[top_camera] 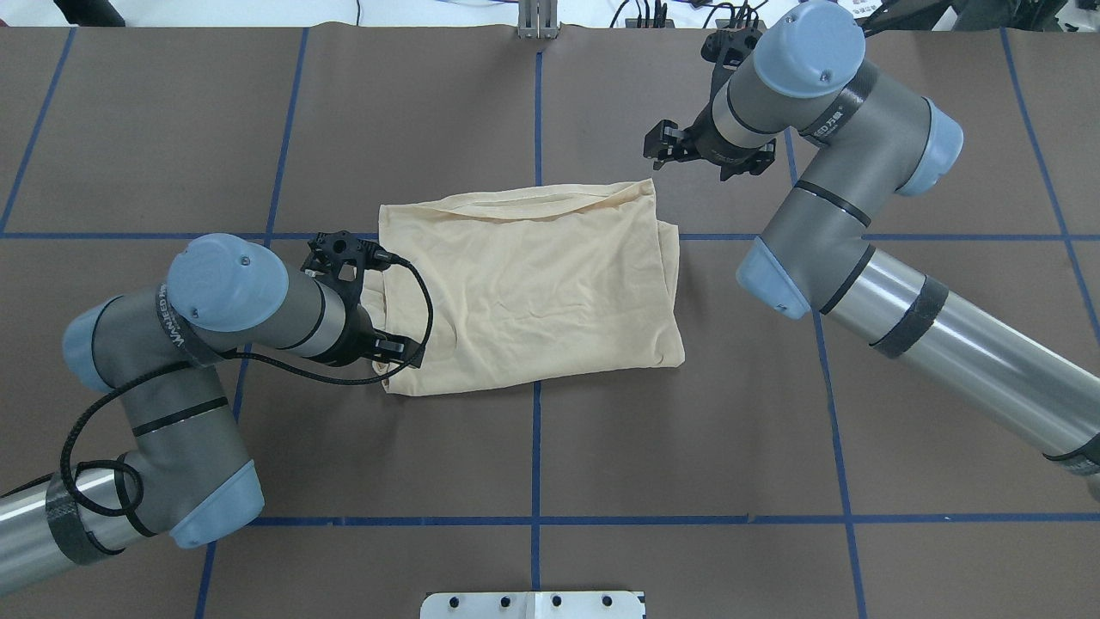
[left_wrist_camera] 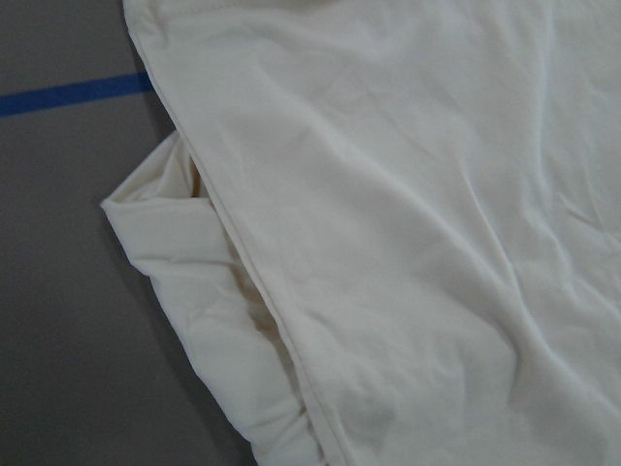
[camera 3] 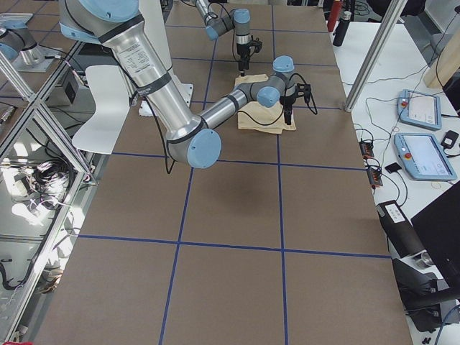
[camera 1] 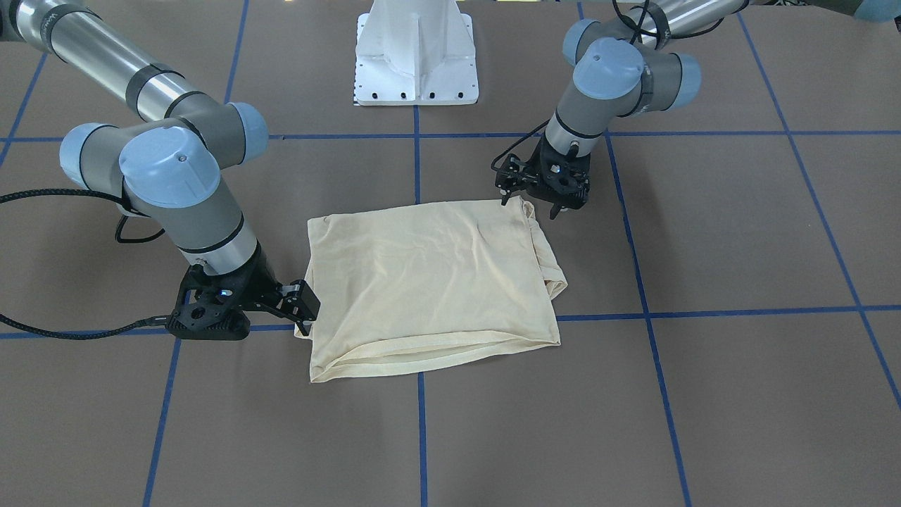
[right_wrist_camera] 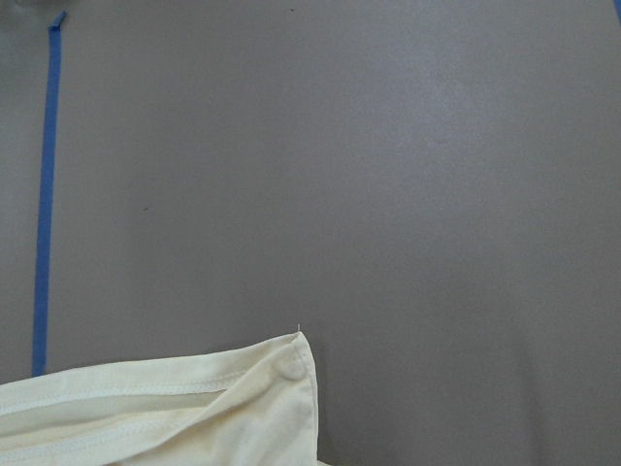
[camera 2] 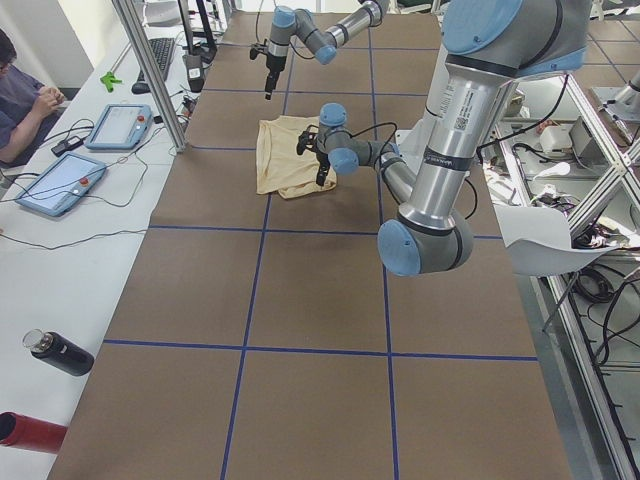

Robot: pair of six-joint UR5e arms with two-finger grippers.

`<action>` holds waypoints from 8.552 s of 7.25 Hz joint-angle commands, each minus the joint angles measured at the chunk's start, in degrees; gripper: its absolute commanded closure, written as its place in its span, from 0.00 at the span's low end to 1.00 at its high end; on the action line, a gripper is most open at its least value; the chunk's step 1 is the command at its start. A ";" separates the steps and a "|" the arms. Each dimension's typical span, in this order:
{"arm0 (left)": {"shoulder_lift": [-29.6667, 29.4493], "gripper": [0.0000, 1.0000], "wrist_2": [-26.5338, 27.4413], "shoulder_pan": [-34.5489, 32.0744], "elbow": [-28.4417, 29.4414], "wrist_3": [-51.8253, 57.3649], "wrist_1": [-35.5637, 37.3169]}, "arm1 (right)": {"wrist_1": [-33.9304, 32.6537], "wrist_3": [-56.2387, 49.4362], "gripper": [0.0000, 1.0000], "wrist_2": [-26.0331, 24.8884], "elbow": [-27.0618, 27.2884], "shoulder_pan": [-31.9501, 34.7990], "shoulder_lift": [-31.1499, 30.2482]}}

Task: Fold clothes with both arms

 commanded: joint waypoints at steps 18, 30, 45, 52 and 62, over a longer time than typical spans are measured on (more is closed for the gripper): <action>-31.74 1.00 7.75 -18.96 50.88 26.53 -6.96 | 0.16 0.98 0.00 -0.11 0.35 -0.88 0.43; -12.55 0.00 -5.26 -22.92 29.34 27.51 -14.91 | -11.62 35.75 0.05 -14.17 -3.06 -20.65 12.03; -12.02 0.00 -4.99 -22.56 29.25 25.83 -15.08 | -12.33 42.20 1.00 -15.49 1.20 -22.15 8.99; -11.41 0.00 -4.99 -22.39 28.63 25.75 -15.08 | -22.24 50.90 1.00 -23.39 22.67 -34.62 -0.62; 4.21 0.00 -4.47 -4.42 -2.08 -7.66 -8.59 | -22.79 24.29 0.00 -15.58 34.53 -25.06 -12.90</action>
